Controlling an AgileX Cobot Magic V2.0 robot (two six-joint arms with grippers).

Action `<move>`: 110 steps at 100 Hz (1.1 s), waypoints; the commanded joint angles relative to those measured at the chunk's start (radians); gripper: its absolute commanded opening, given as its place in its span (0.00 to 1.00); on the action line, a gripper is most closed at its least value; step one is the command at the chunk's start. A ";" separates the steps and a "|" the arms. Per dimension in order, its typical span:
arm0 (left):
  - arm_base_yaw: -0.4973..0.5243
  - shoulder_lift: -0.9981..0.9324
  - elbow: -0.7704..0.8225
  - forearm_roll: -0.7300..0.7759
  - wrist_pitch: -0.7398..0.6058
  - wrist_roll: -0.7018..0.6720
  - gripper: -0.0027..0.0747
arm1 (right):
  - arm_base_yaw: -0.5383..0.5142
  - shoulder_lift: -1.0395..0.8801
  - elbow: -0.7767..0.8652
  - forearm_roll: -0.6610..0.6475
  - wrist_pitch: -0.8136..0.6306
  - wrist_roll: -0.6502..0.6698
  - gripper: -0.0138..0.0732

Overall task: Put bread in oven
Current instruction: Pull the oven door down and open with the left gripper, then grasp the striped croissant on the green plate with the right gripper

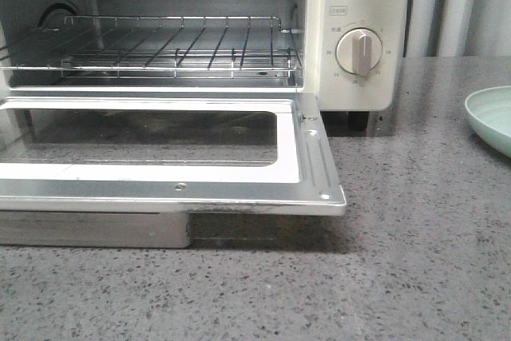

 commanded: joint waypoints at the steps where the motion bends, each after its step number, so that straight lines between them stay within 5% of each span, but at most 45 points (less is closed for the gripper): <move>1: 0.003 0.015 -0.031 -0.014 -0.069 -0.012 0.01 | -0.001 0.039 0.016 -0.022 -0.028 0.011 0.68; 80: 0.003 0.015 -0.031 -0.014 -0.069 -0.012 0.01 | -0.001 0.533 0.034 -0.022 -0.139 0.011 0.67; 90: 0.003 0.015 -0.031 -0.010 -0.069 -0.012 0.01 | -0.001 0.535 0.034 0.005 -0.139 0.011 0.50; 101: 0.003 0.015 -0.031 -0.010 -0.069 -0.012 0.01 | -0.001 0.527 0.034 0.009 -0.139 0.011 0.06; 110: 0.003 0.015 -0.031 -0.010 -0.065 -0.012 0.01 | -0.001 0.507 0.034 0.009 -0.132 0.009 0.08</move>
